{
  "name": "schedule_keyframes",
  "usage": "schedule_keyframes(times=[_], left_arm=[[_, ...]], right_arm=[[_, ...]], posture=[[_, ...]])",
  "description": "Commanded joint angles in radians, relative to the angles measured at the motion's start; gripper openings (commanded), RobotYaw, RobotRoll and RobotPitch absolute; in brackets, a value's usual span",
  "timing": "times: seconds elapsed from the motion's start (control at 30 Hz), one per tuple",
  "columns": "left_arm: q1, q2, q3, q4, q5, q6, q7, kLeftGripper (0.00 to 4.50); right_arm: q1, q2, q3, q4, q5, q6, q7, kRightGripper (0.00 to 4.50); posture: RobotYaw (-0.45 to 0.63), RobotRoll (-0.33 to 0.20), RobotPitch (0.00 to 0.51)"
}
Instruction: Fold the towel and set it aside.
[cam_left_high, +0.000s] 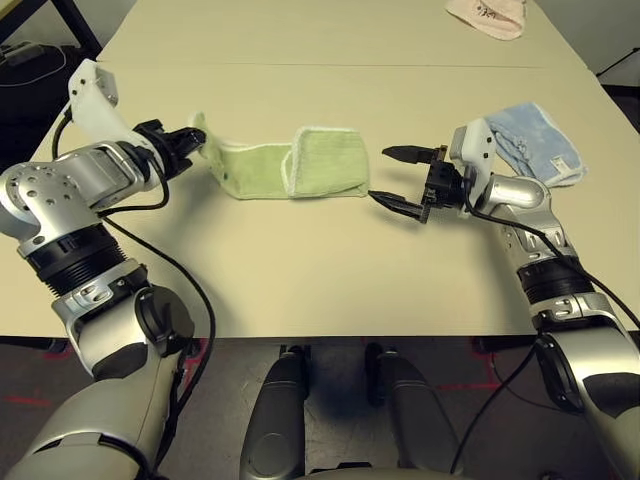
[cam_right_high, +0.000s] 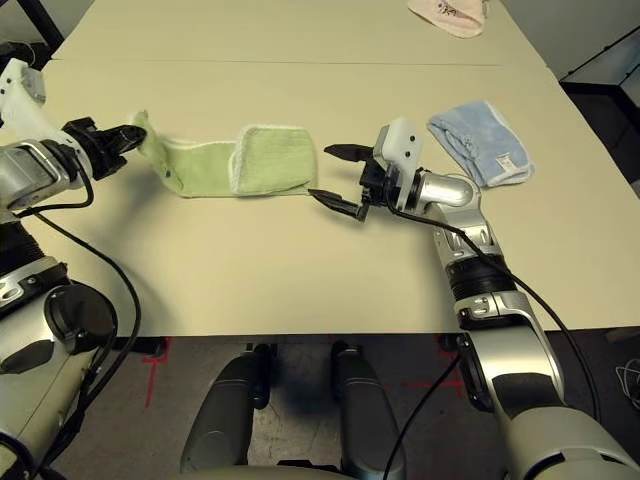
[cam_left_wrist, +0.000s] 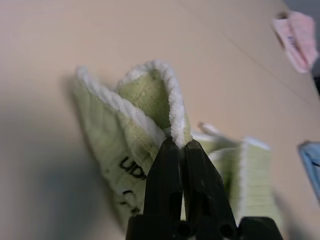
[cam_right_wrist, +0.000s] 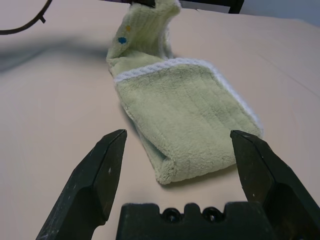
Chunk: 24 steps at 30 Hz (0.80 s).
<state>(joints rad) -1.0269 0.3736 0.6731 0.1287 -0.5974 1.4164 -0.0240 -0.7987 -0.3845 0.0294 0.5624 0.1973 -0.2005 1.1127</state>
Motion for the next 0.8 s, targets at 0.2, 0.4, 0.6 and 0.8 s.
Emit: schedule_keyframes(times=[0.2, 0.4, 0.6, 0.8], left_arm=[[-0.098, -0.086, -0.053, -0.02, -0.047, 0.033, -0.023, 0.04], [-0.093, -0.1, -0.1, -0.048, -0.073, 0.06, -0.066, 0.04], [-0.047, -0.079, -0.172, -0.092, -0.076, 0.07, -0.125, 0.04], [-0.061, -0.091, -0.19, -0.103, -0.086, 0.085, -0.155, 0.04]], right_arm=[[-0.005, -0.015, -0.002, 0.033, -0.008, -0.013, -0.012, 4.5], [-0.012, -0.016, -0.014, 0.075, -0.013, 0.035, -0.08, 4.5], [-0.023, -0.009, -0.017, 0.082, -0.003, 0.048, -0.093, 4.5], [-0.03, -0.008, -0.014, 0.091, -0.004, 0.043, -0.092, 4.5]], posture=[[0.07, 0.0, 0.198], [0.07, 0.0, 0.196], [0.07, 0.0, 0.195], [0.08, 0.0, 0.19]])
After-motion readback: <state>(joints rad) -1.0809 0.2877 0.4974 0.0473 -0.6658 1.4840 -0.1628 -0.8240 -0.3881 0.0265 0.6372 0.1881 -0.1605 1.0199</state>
